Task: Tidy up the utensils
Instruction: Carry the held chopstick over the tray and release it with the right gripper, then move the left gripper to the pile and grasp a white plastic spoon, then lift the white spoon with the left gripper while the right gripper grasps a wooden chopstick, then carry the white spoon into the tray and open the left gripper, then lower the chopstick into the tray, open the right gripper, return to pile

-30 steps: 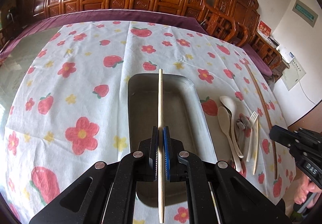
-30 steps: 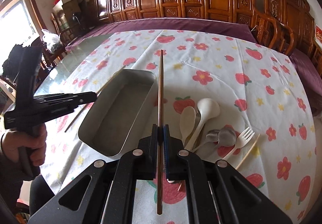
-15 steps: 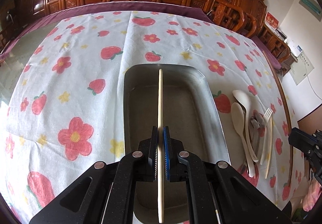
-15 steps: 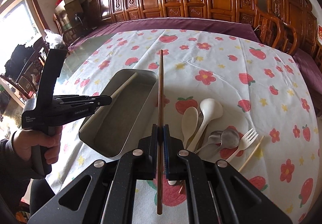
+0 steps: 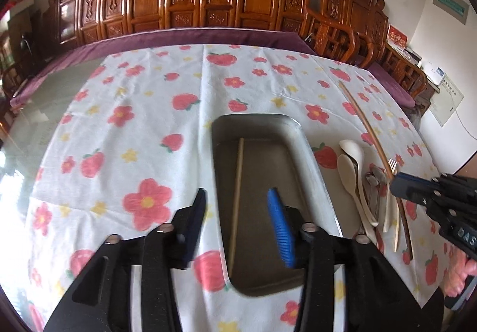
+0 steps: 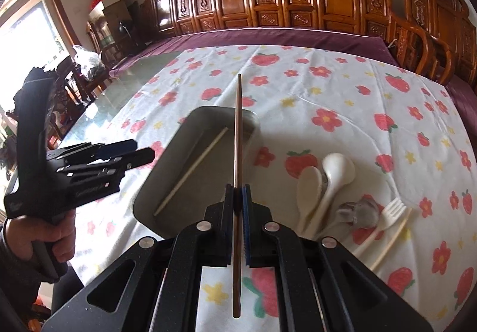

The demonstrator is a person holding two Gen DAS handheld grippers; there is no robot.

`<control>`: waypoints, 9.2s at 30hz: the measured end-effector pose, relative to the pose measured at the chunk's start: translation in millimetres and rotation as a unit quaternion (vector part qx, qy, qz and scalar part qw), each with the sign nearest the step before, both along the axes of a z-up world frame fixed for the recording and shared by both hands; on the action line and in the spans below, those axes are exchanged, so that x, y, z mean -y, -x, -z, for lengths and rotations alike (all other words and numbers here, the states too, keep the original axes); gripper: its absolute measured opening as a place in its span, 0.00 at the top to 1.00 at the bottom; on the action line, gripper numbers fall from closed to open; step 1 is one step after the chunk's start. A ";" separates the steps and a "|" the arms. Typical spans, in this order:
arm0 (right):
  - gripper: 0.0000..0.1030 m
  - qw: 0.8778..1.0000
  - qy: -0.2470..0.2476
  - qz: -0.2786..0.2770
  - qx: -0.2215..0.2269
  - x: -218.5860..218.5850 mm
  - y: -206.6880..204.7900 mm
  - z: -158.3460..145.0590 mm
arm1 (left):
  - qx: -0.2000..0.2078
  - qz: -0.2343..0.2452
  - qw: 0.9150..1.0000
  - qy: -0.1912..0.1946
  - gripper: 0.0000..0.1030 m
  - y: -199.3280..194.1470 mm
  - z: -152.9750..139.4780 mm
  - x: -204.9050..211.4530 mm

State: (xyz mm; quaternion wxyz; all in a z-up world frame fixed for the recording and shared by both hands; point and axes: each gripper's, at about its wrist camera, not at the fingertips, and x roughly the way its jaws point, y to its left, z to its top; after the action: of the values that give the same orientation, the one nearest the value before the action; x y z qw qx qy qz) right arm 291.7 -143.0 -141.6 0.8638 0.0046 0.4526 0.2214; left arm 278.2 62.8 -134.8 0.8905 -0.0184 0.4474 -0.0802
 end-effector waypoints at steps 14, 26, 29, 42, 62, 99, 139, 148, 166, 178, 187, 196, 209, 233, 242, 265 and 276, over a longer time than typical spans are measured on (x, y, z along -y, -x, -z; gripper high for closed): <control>0.94 1.000 -0.002 -0.019 -0.007 -58.4 -26.5 6.5 | 0.089 -0.020 0.996 0.013 0.07 42.6 -42.7 -52.3; 0.94 0.999 0.027 -0.013 -0.017 -92.6 -57.1 32.2 | 0.094 -0.038 0.995 0.008 0.07 56.6 -47.1 -72.5; 0.94 0.999 0.034 -0.012 -0.022 -94.8 -58.0 42.2 | 0.095 -0.037 0.995 0.005 0.07 58.3 -46.6 -72.1; 0.93 0.998 0.053 -0.010 -0.042 -99.7 -57.4 68.6 | 0.096 -0.039 0.995 0.002 0.07 59.0 -51.5 -69.9; 0.71 0.999 0.004 0.013 0.034 23.4 26.7 -9.7 | 0.098 0.004 0.995 0.008 0.07 75.3 -61.8 -6.7; 0.65 0.994 -0.004 0.111 0.024 176.2 40.2 84.2 | -0.061 0.146 0.987 -0.033 0.72 -39.1 58.6 208.6; 0.65 0.990 -0.042 0.134 0.016 193.6 33.5 82.6 | -0.013 0.153 0.975 -0.162 0.98 -55.8 69.2 256.2; 0.65 0.990 -0.035 0.135 0.011 192.2 33.2 86.2 | -0.003 0.158 0.980 -0.119 0.99 -36.8 53.4 248.5; 0.65 0.990 0.006 0.137 -0.033 159.9 12.5 108.1 | 0.036 0.140 0.989 -0.034 0.99 28.2 0.2 207.4; 0.87 0.982 0.106 0.145 -0.066 149.7 0.5 106.4 | 0.058 0.122 0.991 -0.010 0.99 45.1 -28.3 181.5; 0.94 0.978 0.121 0.154 -0.076 163.4 5.5 105.0 | 0.062 0.100 0.993 0.004 0.99 40.3 -42.7 157.0; 0.94 0.980 0.123 0.148 -0.053 169.8 10.5 84.1 | 0.055 0.063 0.996 0.008 0.99 21.8 -48.8 112.2; 0.94 0.989 0.100 0.106 -0.012 137.1 15.7 42.8 | 0.005 -0.010 1.000 0.018 0.99 -28.8 -21.9 44.8; 0.94 0.997 0.059 0.043 0.017 74.3 18.2 11.3 | -0.059 -0.034 0.997 0.036 0.98 -58.3 28.9 36.1; 0.94 0.998 0.050 0.022 0.025 38.8 15.7 6.8 | 0.001 -0.022 1.000 0.021 0.69 -17.2 -14.2 12.3; 0.94 0.999 0.034 -0.006 -0.015 -99.4 -61.5 34.2 | 0.083 -0.041 0.996 -0.015 0.23 50.0 -57.6 -77.6; 0.94 0.998 0.040 -0.002 -0.046 -112.4 -67.0 65.6 | 0.089 -0.038 0.995 -0.016 0.23 56.2 -59.9 -78.3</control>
State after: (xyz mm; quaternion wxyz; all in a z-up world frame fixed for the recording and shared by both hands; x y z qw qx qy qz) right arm 358.7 -30.6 -207.2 0.8410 -0.0210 0.5005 0.2043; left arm 222.0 141.1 -74.9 0.9295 -0.0141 0.3662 -0.0408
